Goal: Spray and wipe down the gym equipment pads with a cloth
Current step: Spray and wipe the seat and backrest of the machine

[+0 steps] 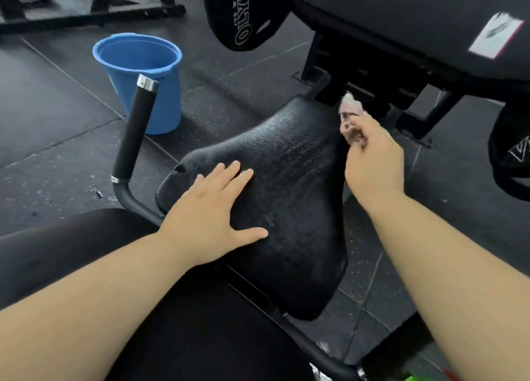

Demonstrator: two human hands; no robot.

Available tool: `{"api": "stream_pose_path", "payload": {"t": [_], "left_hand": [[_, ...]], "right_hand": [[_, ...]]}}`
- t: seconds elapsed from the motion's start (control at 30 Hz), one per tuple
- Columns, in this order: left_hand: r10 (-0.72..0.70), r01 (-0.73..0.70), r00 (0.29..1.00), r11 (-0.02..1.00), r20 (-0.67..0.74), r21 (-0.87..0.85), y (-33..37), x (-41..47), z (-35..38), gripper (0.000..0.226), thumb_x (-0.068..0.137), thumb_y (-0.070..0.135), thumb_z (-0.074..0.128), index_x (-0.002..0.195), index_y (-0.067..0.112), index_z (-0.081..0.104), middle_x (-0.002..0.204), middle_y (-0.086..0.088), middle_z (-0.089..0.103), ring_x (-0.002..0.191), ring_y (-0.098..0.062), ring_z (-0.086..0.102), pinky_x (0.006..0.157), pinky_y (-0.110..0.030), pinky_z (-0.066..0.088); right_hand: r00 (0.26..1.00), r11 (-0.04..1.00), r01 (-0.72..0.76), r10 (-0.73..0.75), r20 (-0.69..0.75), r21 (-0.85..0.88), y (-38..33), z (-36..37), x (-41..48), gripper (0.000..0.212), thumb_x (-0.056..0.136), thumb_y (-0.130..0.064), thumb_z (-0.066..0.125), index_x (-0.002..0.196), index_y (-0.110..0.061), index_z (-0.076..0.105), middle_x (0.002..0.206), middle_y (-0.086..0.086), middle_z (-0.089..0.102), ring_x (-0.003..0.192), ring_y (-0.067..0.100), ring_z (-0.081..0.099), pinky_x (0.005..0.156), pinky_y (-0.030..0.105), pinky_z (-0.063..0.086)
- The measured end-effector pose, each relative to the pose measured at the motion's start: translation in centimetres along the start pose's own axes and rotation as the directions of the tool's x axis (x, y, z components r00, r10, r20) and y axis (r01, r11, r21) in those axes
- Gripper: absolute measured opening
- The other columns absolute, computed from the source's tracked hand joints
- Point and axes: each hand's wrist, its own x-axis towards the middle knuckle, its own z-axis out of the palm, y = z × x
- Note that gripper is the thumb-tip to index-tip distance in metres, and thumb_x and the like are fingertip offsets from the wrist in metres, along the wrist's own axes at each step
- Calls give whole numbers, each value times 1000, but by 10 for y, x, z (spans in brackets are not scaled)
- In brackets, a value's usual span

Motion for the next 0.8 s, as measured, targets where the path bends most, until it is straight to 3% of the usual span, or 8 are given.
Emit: {"api": "stream_pose_path", "payload": {"t": [0.17,0.37,0.5,0.6,0.63,0.67,0.7,0.8], "left_hand": [[-60,36,993,970,97,239,29,2,2,105,59,97,14,147,50,-20,162,-13,-12,150,-34,-12,119,-57,9],[-113,58,979,953,171,299,81,25,-23,112,65,78,65,152,28,15,156,-9,18,143,-30,25,116,-50,27],[-100,-15,964,904,245,428,105,53,-21,141,60,67,79,150,33,-25,146,-20,32,123,-35,50,92,-41,47],[-141,-16,945,882,295,472,107,59,-17,142,62,65,79,149,30,-28,156,-35,6,141,-43,30,103,-46,43],[-154,-10,940,881,306,473,107,61,-15,143,63,64,80,148,30,-29,156,-36,2,144,-43,25,105,-47,42],[-162,-6,935,882,314,471,107,62,-15,143,63,63,80,148,30,-30,156,-36,-1,145,-43,21,106,-48,43],[-167,-1,933,884,318,467,106,62,-15,144,63,62,81,148,30,-30,156,-37,-2,146,-43,19,106,-49,42],[-158,3,935,898,318,439,106,61,-14,143,63,59,82,149,30,-29,155,-37,-3,147,-44,15,108,-50,40]], "right_hand": [[990,950,-138,122,73,280,-10,-5,-87,55,97,-3,46,137,-40,54,129,-17,61,106,-2,58,92,7,40],[895,589,-402,414,166,701,25,-21,-87,37,99,-5,47,115,-33,65,119,-19,66,97,-8,62,80,16,50],[840,411,-429,510,187,804,20,-19,-5,25,99,-10,43,87,-30,51,91,-10,52,75,7,48,71,27,52],[890,452,-399,402,217,798,4,0,4,35,100,-10,43,128,-21,60,113,-10,68,104,10,64,92,29,47],[895,453,-393,387,221,800,3,2,-4,35,101,-12,42,129,-21,61,125,-1,29,95,10,67,84,25,44],[893,473,-406,386,230,782,2,2,-20,35,101,-15,43,126,-29,64,87,-24,49,79,6,64,76,23,42],[887,502,-432,387,252,749,2,1,-39,38,101,-16,43,126,-38,63,99,-19,70,70,0,57,72,19,42],[864,555,-491,409,294,671,2,-10,-96,51,97,-9,42,121,-50,62,78,-21,63,53,-3,46,57,11,42]]}}
